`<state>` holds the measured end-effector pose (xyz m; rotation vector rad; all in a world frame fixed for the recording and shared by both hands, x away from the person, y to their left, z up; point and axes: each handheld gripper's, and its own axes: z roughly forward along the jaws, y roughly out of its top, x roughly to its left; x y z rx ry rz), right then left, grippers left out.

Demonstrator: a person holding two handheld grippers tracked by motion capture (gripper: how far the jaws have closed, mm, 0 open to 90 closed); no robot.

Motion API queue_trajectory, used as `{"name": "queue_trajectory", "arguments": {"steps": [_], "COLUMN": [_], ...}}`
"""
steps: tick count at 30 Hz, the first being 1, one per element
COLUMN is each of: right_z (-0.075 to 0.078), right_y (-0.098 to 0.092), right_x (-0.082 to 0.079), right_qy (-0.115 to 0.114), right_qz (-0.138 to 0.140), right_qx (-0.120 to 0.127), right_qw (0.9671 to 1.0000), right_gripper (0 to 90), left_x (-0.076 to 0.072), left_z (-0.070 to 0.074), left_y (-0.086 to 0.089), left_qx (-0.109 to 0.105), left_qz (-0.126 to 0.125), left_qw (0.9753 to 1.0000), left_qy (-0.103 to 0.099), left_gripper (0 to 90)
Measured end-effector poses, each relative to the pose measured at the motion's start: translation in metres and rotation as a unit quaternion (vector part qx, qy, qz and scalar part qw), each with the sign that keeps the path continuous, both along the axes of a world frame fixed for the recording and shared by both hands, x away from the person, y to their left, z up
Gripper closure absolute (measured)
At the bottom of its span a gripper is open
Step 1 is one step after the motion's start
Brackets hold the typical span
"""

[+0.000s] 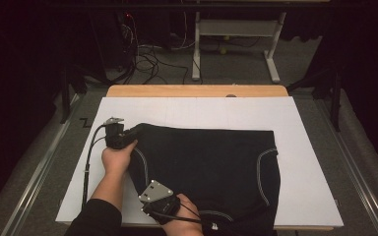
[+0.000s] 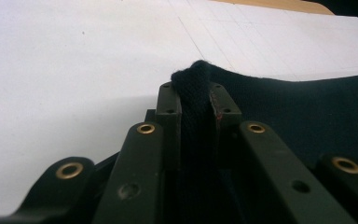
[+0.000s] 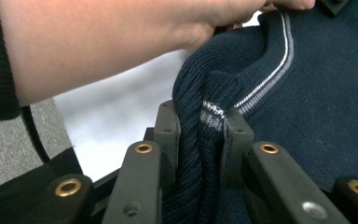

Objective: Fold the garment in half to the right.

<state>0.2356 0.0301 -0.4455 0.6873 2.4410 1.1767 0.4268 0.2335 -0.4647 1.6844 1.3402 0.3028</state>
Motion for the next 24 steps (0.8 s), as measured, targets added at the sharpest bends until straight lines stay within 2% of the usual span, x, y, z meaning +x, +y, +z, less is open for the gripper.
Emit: {"name": "queue_trajectory", "arguments": {"steps": [12, 24], "right_z": [0.000, -0.001], "right_y": [0.007, 0.019], "right_x": [0.003, 0.004], "right_qy": [0.003, 0.006], "right_qz": [0.012, 0.025], "right_qx": [-0.005, 0.000], "right_qw": [0.9999, 0.9997], "right_gripper": [73.9, 74.0], "left_x": [0.000, 0.000], "left_z": [-0.001, -0.003], "left_y": [0.004, 0.020], "left_qx": [0.002, 0.011], "left_qz": [-0.002, 0.010], "left_qw": [1.0000, 0.9999], "left_qy": [-0.007, 0.001], "left_gripper": [74.6, 74.5]}}
